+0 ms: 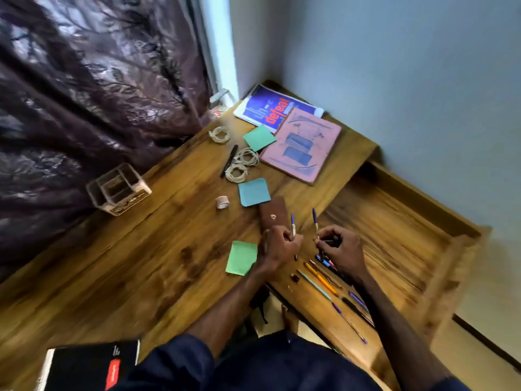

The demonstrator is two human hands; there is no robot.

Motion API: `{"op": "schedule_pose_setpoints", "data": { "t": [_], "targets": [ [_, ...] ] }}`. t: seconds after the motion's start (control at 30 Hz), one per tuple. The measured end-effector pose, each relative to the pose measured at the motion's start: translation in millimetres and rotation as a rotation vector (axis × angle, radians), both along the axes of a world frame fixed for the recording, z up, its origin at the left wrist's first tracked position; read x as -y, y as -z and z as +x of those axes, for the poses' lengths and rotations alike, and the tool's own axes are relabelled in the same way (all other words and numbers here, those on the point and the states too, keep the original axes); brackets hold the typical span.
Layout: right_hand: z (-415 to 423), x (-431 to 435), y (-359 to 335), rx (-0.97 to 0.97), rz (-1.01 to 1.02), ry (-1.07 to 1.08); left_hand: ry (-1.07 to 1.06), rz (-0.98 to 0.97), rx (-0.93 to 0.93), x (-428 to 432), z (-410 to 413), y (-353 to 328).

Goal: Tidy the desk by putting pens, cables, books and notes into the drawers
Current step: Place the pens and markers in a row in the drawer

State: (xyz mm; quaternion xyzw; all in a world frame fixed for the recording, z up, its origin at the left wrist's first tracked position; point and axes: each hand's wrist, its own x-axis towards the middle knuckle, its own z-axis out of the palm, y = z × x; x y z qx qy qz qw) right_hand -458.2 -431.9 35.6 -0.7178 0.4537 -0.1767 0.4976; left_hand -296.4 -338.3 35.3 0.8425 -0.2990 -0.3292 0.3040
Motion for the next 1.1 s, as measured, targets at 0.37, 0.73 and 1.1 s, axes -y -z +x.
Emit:
{"op": "schedule_pose_setpoints", "data": {
  "t": [0.37,0.73,1.1],
  "targets": [
    [-149.7,8.2,66.9,-0.343,0.142,0.315,0.225,0.135,-0.318,7.6,-101.4,36.9],
    [-108.9,74.3,124.4,-0.654,-0.068,0.026,-0.226,0.207,-0.450,31.1,-110.4,59.4],
    [-86.5,77.6,169.9,-0.740,-0.115,-0.087,-0.232,0.205,-0.485,40.9,-109.3,68.0]
  ]
}}
